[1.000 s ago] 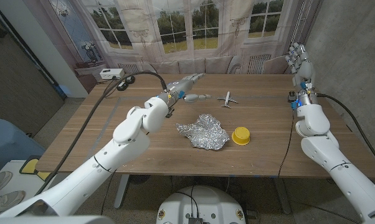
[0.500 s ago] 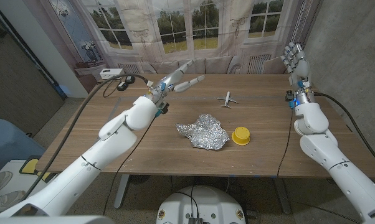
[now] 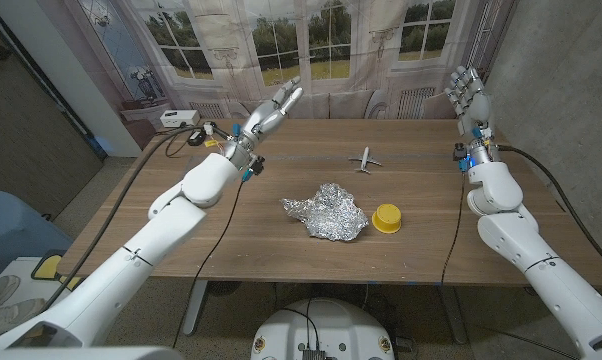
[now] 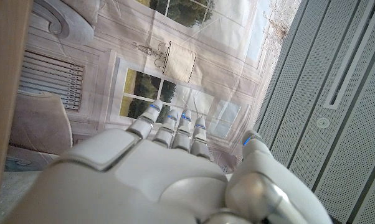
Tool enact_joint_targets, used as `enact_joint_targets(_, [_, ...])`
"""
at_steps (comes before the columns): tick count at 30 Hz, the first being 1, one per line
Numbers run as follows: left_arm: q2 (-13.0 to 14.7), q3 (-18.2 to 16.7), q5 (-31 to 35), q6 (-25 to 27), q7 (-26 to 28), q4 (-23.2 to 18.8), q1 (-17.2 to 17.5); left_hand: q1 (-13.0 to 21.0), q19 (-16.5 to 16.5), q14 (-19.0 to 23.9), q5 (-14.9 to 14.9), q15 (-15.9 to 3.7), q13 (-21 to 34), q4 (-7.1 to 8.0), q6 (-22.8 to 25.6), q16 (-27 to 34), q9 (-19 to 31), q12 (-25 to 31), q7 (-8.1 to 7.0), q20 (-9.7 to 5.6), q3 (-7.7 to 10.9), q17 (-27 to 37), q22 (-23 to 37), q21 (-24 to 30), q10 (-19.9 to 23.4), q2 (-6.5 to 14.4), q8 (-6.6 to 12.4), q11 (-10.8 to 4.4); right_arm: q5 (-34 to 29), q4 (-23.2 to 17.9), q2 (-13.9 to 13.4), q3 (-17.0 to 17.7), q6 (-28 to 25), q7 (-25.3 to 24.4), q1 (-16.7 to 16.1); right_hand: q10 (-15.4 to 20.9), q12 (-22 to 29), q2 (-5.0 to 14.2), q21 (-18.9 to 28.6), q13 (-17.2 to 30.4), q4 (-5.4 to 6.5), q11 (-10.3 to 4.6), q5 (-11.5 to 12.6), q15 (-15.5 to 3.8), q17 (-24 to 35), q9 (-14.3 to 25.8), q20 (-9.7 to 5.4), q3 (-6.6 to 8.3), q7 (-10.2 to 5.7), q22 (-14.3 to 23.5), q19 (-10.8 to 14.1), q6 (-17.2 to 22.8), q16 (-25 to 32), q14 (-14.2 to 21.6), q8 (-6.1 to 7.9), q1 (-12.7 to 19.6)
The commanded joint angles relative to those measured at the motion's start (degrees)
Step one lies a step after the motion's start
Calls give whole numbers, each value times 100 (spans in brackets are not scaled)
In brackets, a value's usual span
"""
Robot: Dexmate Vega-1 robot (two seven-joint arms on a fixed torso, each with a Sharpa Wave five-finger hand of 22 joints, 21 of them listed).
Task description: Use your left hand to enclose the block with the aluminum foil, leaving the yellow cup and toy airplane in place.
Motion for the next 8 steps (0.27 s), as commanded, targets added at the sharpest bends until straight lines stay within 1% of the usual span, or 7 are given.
enact_joint_targets(1, [87,-3,-2429,-921,-875,611,-171,-118,-66,-68,50,0,-8,5,56,33,11,27,-1,31,-72,18,31,28,16,28,20,-2,-291,-458,44,-106,-247,-343,-196,23,-12,3,14,24,-8,22,0,-6,31,29,-11,-21,-10,30,49,74,0,-4,35,-24])
enact_joint_targets(4, [65,53,-2701,-928,-1050,778,-254,-161,-81,-73,62,-7,-11,5,45,34,10,22,-5,30,-83,17,31,33,8,49,10,0,-389,-476,71,-153,-304,-423,-191,22,-12,2,14,24,-6,28,0,-7,32,29,-11,-22,-6,30,50,76,-1,-5,35,-28])
enact_joint_targets(6, [38,82,-2840,-969,-1142,882,-294,-250,-141,-100,88,5,-18,-3,-31,31,8,-4,-5,27,-107,15,31,34,-47,88,-28,7,-422,-454,95,-184,-275,-417,-174,21,-13,1,14,24,-5,31,0,-7,32,29,-10,-23,-9,30,51,76,0,-4,34,-31])
enact_joint_targets(8, [36,88,-2841,-1018,-1098,913,-287,-278,-155,-113,98,17,-20,-8,-66,29,7,-17,-5,28,-115,14,31,38,-79,99,-42,18,-444,-402,136,-222,-214,-392,-134,22,-12,0,14,24,-4,32,0,-5,32,29,-7,-24,-11,30,52,76,-1,-5,34,-33])
